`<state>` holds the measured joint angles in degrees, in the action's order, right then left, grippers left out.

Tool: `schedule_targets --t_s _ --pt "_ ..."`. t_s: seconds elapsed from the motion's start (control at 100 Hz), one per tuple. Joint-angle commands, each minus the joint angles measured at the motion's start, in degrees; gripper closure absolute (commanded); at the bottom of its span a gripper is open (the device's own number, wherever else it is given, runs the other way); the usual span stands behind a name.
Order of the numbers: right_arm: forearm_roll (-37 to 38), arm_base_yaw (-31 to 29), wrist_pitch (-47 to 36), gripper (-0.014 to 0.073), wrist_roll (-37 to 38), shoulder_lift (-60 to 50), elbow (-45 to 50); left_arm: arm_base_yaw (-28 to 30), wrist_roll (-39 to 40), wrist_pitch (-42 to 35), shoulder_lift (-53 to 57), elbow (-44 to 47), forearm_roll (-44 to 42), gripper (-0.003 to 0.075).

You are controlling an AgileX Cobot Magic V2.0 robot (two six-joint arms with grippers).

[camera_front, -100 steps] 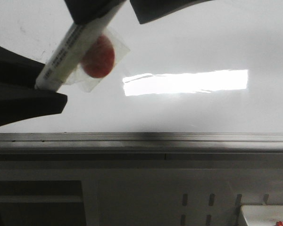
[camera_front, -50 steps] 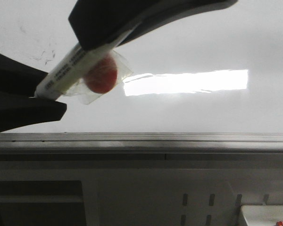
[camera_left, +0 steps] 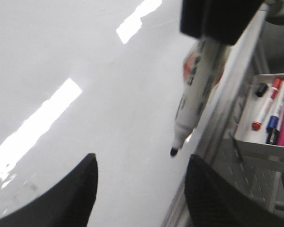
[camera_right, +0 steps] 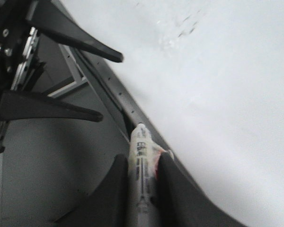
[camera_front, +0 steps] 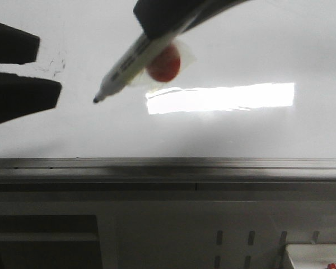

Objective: Write number 4 on whiteboard

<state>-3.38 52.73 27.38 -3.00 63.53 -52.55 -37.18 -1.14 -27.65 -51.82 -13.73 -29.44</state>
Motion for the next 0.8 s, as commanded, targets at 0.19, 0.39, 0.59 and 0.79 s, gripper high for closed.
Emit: schedule_targets --t_s 0.19,0.39,0.59,0.79 --pt "2.5 -5.71 -1.18 0.0658 -0.68 4.6 -10.94 0.31 0.57 6.82 8.85 -1.23 15.07 0.031" --pt "5.56 -6.2 -1.18 0.0658 -0.68 12.0 -16.3 0.31 0.57 7.1 9.85 -1.23 16.38 0.031" --pt "6.18 -6.18 0.49 0.0658 -0.68 14.79 -16.65 0.31 0.57 7.1 9.85 -1.23 16.51 0.031" --pt "5.28 -3.91 0.55 0.0658 -0.68 15.01 -14.13 0.42 0.57 7.1 9.85 -1.23 16.51 0.031"
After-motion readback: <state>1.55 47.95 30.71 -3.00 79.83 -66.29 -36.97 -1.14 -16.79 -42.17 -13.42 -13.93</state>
